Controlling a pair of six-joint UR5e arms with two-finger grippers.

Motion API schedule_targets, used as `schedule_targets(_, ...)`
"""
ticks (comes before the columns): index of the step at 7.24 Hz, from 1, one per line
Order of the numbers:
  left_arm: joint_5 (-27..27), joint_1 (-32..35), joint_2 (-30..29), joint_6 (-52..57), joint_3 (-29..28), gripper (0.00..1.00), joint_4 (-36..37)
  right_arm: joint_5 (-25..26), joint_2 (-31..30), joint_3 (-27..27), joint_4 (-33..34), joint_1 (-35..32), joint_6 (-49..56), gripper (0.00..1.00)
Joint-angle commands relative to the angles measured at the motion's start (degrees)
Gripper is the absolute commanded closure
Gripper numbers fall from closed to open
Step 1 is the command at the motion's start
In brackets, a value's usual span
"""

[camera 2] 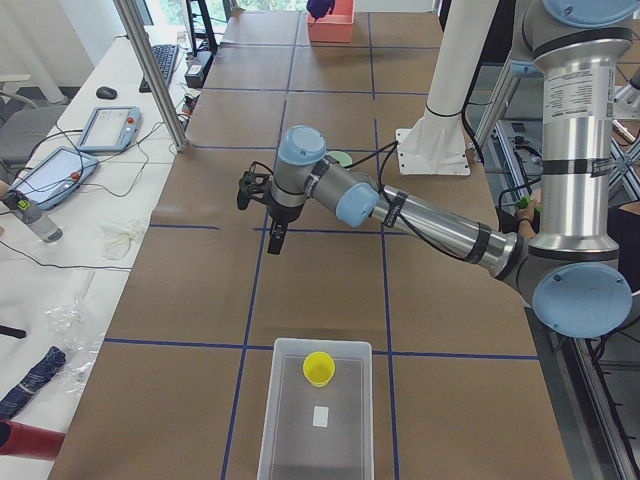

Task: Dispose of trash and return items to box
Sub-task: 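Drop the purple cloth in the pink bin while the left gripper reaches the bowl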

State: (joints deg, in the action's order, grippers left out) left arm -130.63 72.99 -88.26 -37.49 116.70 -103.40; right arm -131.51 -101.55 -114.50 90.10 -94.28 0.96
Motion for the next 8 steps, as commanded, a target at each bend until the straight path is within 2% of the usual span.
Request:
schedule_targets(1, -0.33, -9.06, -4.54, -15.28, 1.42, 0.00, -1.62, 2.04, 0.64, 7.50, 3.85, -4.49, 13.40, 1.00)
schedule_targets(2, 0.28, -12.75, -5.08, -21.25, 1.34, 0.00, -4.94, 3.36, 1.09, 10.23, 4.03, -5.47, 16.68, 1.00)
schedule_targets(4, 0.46, -16.28, -5.17, -24.81, 0.99, 0.00, -6.99, 4.15, 4.06, 18.74, 4.04, -8.10, 22.56, 1.00)
schedule_targets(5, 3.42, -20.57, -5.78, -28.74, 0.98, 0.00, -8.56, 5.90, 5.99, 21.57, 4.04, -8.46, 24.51, 1.00)
schedule_targets(7, 11.50, -31.02, -9.45, -39.62, 0.46, 0.00, -9.37, 6.44, 6.80, 23.70, 3.86, -8.46, 24.62, 1.00)
schedule_targets(8, 15.11, -36.29, -11.74, -44.73, -0.33, 0.00, -8.93, 6.18, 6.80, 23.79, 3.86, -8.55, 24.53, 0.41)
